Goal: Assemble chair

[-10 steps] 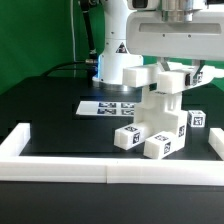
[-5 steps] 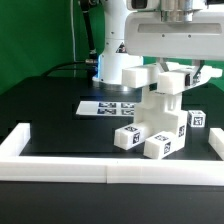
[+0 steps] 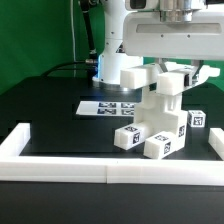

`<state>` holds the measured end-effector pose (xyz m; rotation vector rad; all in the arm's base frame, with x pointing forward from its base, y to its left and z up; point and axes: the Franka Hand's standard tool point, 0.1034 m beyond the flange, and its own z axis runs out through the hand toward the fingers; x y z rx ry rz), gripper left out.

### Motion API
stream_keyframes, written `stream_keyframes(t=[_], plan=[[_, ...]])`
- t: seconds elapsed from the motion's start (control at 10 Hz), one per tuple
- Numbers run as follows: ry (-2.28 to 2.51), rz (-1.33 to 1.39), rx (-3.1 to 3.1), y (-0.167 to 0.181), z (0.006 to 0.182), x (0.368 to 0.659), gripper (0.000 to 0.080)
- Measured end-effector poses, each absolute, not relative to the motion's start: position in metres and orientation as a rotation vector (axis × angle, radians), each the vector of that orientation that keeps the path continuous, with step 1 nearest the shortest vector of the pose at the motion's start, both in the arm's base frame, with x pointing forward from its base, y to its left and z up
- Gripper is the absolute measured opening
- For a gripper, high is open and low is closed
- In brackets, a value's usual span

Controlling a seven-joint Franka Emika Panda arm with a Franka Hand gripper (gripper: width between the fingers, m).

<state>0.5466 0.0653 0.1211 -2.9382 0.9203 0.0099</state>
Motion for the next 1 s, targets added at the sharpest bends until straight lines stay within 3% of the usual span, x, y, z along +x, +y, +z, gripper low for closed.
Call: stream_keyframes(t=[1.0], plan=[[0.962,-0.010,-2.925,0.0613,0.1210,0.5469,0.0289]])
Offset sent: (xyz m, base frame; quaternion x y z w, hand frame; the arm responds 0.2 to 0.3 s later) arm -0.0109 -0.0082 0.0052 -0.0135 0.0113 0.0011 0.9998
